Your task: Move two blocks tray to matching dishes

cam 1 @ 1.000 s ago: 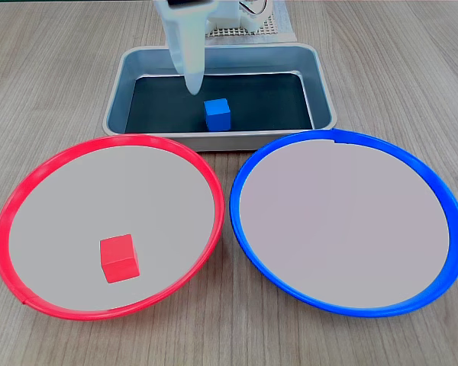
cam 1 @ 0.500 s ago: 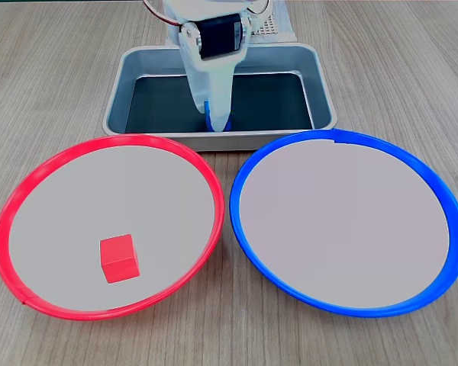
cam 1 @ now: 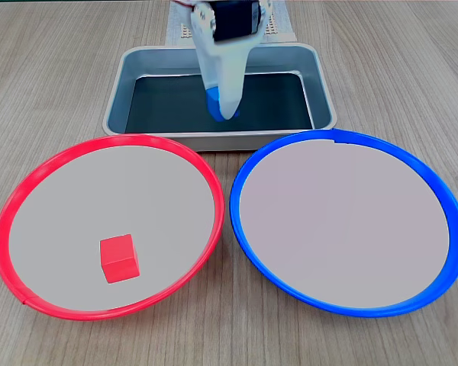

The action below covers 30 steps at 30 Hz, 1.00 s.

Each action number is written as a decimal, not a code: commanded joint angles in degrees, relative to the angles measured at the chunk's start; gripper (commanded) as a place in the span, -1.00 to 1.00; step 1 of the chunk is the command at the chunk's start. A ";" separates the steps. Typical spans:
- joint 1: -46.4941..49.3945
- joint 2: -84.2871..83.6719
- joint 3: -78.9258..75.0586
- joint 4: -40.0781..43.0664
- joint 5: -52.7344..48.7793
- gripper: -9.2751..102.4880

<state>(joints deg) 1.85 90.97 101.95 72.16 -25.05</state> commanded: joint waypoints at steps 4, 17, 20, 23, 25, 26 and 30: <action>-6.50 -8.26 -25.14 2.29 8.61 -0.84; -14.15 -28.65 -36.47 -12.04 6.15 -0.58; -13.97 -28.21 -35.68 -12.04 5.45 -0.44; -13.27 -25.05 -32.52 -12.83 5.01 -0.39; -12.48 -21.80 -29.79 -13.71 5.54 -0.55; -11.87 -19.25 -28.04 -14.41 6.33 -0.67; -8.09 -3.08 -13.27 -22.59 11.87 -0.84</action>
<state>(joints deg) -8.44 77.52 82.44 55.20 -16.61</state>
